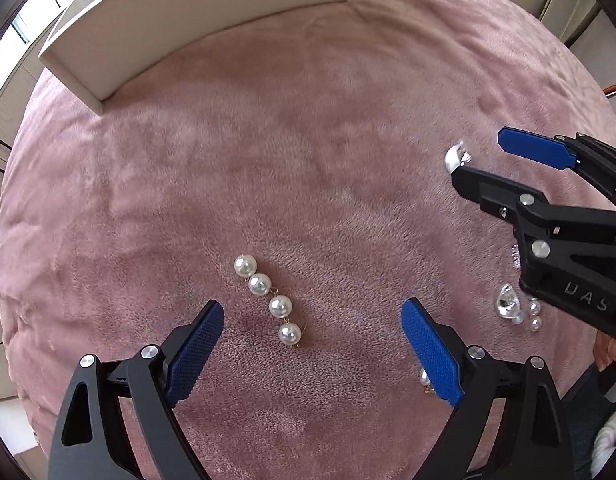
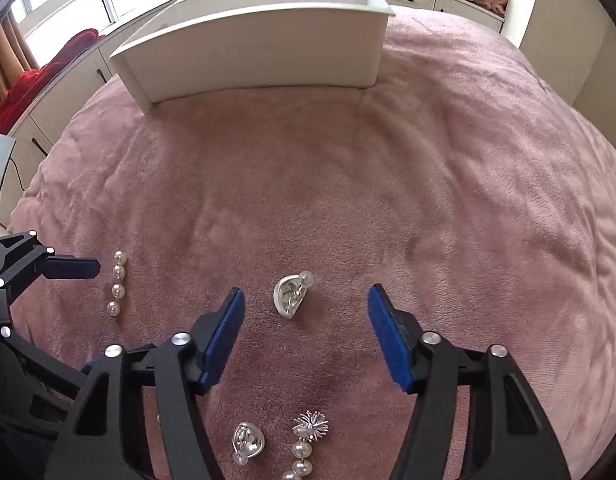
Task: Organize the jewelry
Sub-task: 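Grasp the pearl-strand earring with the left tool while the right tool grasps the silver teardrop earring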
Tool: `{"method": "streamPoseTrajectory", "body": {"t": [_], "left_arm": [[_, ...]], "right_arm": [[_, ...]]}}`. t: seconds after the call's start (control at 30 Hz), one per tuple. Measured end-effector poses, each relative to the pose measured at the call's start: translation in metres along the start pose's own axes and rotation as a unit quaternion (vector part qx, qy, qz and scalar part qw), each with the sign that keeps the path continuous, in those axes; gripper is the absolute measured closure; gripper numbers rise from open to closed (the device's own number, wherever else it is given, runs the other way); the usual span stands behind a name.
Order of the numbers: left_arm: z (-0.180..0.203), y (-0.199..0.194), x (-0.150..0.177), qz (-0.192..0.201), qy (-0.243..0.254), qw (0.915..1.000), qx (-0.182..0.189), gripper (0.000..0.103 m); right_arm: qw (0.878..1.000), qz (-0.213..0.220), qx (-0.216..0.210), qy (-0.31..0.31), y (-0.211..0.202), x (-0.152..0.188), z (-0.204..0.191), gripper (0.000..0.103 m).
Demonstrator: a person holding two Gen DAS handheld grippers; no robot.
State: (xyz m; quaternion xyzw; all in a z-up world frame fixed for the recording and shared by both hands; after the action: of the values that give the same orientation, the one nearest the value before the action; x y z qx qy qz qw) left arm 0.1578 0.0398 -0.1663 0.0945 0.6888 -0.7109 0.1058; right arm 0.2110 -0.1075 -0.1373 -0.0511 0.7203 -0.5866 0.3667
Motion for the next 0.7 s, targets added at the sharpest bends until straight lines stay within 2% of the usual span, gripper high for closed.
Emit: {"method": "streamPoseTrajectory", "body": {"t": [0.07, 0.1, 0.4, 0.5, 0.53, 0.63, 0.67, 0.7], "left_arm": [[-0.001, 0.005, 0.002, -0.002, 0.0, 1.0, -0.002, 0.012], [-0.002, 0.007, 0.003, -0.002, -0.001, 1.0, -0.001, 0.013], [-0.012, 0.009, 0.009, 0.015, -0.004, 0.9999, -0.006, 0.041], [-0.023, 0.007, 0.011, 0.018, -0.01, 0.9998, 0.0, 0.055], [-0.027, 0.004, 0.012, 0.019, -0.014, 0.9997, 0.004, 0.065], [-0.048, 0.001, 0.011, 0.02, -0.032, 0.999, 0.022, 0.083], [-0.053, -0.001, 0.012, 0.02, -0.036, 0.9988, 0.027, 0.087], [-0.057, -0.003, 0.012, 0.02, -0.04, 0.9985, 0.031, 0.087]], "right_arm": [[1.0, -0.01, -0.004, 0.002, 0.006, 0.003, -0.001, 0.057], [1.0, -0.013, -0.006, 0.003, 0.008, 0.005, -0.001, 0.058], [0.999, -0.011, -0.026, 0.021, 0.011, 0.008, 0.005, 0.084], [0.999, -0.009, -0.031, 0.022, 0.009, 0.007, 0.005, 0.089], [0.999, -0.008, -0.033, 0.022, 0.008, 0.007, 0.005, 0.089], [0.999, -0.004, -0.041, 0.025, 0.006, 0.004, 0.002, 0.09], [0.999, -0.002, -0.043, 0.027, 0.004, 0.004, 0.002, 0.092], [0.998, 0.0, -0.047, 0.029, 0.002, 0.003, 0.002, 0.093]]}}
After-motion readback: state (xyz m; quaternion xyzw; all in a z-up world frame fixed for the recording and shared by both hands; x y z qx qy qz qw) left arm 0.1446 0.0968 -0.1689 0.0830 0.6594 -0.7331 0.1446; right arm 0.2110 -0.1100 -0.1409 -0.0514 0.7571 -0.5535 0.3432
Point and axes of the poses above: each gripper's, at about its wrist camera, not at the fingertips, and y roughly the way its jaws point, z to its right, x to its underside, the point moved 4 cm from there along y, roughly the way its jaws point, and after that the axes turned 6 degrees about z, right-handed, at the moved point
